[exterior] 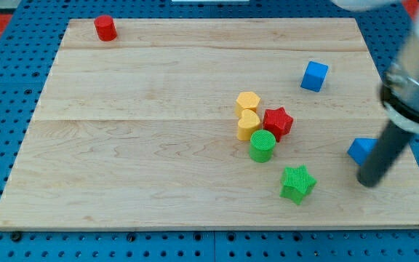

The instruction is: Push green star to center left side

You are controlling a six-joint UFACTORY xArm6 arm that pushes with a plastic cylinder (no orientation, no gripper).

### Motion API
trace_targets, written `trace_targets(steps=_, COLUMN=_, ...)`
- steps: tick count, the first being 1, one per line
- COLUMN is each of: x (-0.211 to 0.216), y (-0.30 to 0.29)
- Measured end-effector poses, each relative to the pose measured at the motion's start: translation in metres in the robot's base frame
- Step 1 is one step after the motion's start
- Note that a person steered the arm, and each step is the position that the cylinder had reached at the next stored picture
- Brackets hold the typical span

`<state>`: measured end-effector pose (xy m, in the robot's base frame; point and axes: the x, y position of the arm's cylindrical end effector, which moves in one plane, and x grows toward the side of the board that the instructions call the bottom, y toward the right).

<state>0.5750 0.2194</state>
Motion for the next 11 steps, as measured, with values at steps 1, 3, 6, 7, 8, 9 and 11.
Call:
trace_targets(steps=1, x=-0.008, y=-0.119)
trace_targets(steps=3, x=-0.013, y=-0.282)
trace_targets(steps=6, x=-0.070, y=-0.274)
trace_targets(steps=7, x=-0.013, y=-0.273)
trace_targets(steps=8, x=-0.048, y=-0.353)
trace_targets(steps=9, x=-0.094, y=-0.372)
trace_targets(steps=11, x=-0.166, y=-0.351)
